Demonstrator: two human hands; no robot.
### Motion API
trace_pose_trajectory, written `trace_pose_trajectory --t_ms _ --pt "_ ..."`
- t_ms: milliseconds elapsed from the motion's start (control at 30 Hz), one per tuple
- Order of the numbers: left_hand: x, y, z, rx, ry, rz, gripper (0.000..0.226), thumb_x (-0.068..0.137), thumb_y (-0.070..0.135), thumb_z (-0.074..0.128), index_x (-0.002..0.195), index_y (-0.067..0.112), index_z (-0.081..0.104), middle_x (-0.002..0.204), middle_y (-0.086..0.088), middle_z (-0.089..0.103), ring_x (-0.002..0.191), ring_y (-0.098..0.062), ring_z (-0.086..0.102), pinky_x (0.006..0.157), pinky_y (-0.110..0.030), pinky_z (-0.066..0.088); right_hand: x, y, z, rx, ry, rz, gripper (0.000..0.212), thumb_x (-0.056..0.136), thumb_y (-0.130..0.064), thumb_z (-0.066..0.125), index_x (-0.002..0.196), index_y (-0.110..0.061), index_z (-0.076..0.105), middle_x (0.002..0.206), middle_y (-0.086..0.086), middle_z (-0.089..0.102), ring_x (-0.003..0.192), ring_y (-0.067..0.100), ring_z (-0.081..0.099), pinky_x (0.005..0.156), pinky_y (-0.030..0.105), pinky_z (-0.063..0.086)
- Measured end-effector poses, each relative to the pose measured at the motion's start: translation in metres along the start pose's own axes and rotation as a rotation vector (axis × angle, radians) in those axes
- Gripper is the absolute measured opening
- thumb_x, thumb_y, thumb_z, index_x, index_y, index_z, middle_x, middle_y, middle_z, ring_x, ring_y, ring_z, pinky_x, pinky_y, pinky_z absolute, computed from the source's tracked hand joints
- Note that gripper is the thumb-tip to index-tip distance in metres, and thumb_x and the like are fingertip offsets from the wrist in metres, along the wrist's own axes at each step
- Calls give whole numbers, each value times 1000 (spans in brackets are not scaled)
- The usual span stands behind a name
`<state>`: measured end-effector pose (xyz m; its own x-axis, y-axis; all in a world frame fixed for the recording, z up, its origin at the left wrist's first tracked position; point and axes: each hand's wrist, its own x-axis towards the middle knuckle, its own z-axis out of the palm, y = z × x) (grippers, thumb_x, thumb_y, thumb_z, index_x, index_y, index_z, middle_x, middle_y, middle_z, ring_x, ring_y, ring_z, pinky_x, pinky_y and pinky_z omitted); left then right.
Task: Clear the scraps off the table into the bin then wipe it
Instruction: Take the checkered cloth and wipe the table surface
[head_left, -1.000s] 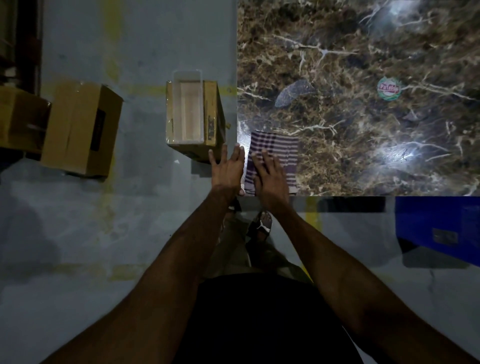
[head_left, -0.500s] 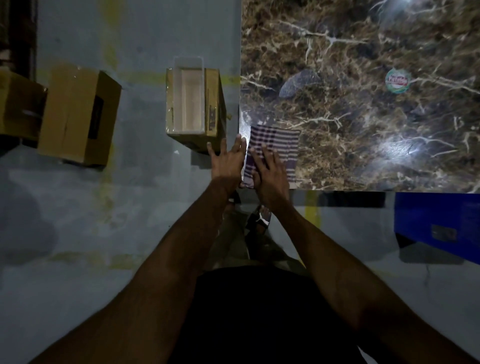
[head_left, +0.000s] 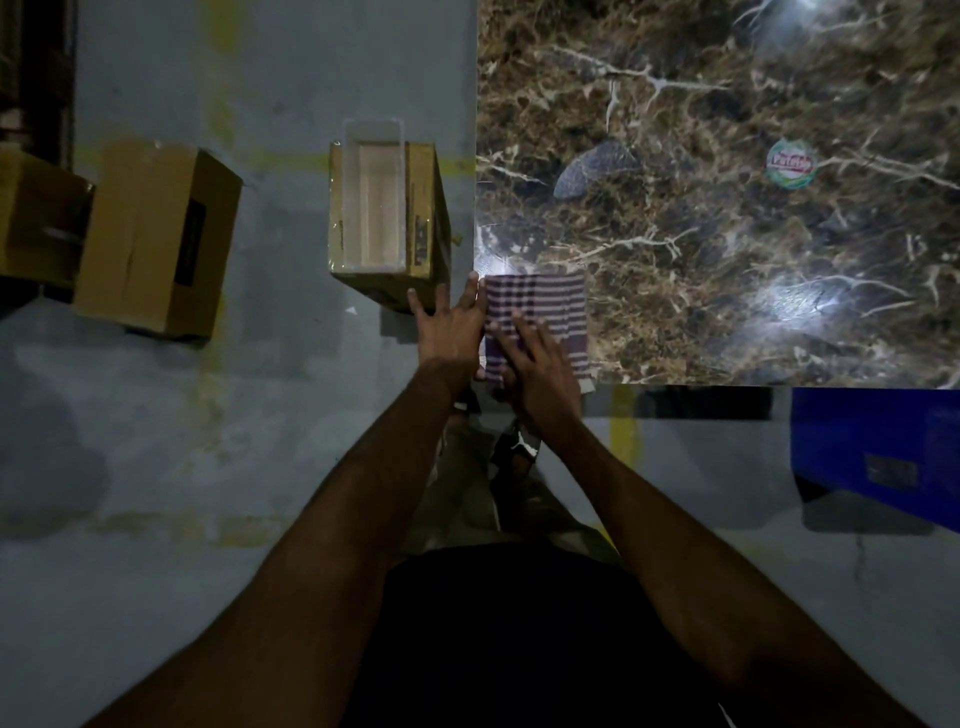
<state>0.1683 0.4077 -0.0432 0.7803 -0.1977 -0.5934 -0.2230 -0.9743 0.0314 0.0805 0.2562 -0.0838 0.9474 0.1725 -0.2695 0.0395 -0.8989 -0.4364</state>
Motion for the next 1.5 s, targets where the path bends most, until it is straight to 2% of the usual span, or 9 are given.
trace_pose_trajectory --t_ms 100,233,333,533,767,967,1200,1367,1500 --pt "-1 2 -2 14 -36 -5 136 67 44 93 165 21 1 174 3 -3 156 -39 14 118 -77 7 -24 25 -8 -31 -42 -81 74 101 -25 60 164 -40 22 174 -1 16 159 32 17 119 48 35" --pt "0 5 -2 39 -5 -15 133 70 40 93 165 18 2 174 -1 2 155 -39 16 118 -76 8 -1 36 -19 50 33 72 55 108 -44 32 163 -38 27 172 3 22 157 35 20 120 54 34" --pt "-2 8 0 68 16 -22 123 79 40 86 165 18 0 174 -2 1 156 -38 13 119 -75 9 17 12 -10 87 107 150 57 106 -40 37 162 -32 33 171 7 25 158 37 19 122 59 29" --pt "-4 8 -1 52 9 -11 120 83 39 83 165 23 -3 174 -1 -5 157 -40 10 118 -76 5 -18 29 -3 -6 -11 -76 57 109 -37 38 164 -38 22 174 0 17 160 29 15 123 51 31" --pt "2 12 4 65 51 -28 115 85 37 81 165 24 0 174 -4 2 156 -40 14 118 -77 6 18 17 -9 86 65 120 60 104 -41 34 163 -36 28 173 2 19 159 34 14 124 56 26" --pt "1 10 3 67 30 -19 117 84 37 82 165 25 -2 174 -2 -2 155 -40 16 117 -78 7 -20 39 -6 -17 -47 -92 55 111 -41 36 164 -42 22 174 -3 14 160 28 14 123 49 31" --pt "1 13 1 87 31 -41 121 82 32 85 165 23 -3 174 -4 1 155 -41 18 118 -78 7 17 36 -14 107 95 137 58 105 -42 34 162 -36 32 172 5 23 158 36 18 122 58 30" --pt "-1 12 2 82 41 -26 116 86 31 81 165 25 -4 174 -3 -2 153 -40 21 117 -78 8 -15 34 -2 -11 -9 -74 60 107 -31 46 163 -38 27 174 -1 17 159 31 17 121 50 35" --pt "-2 11 -1 83 39 -28 122 82 29 85 164 24 -5 174 -3 -3 153 -41 22 117 -78 9 -31 69 -24 44 -5 -38 53 110 -47 30 163 -45 23 174 -4 16 159 29 18 120 50 36"
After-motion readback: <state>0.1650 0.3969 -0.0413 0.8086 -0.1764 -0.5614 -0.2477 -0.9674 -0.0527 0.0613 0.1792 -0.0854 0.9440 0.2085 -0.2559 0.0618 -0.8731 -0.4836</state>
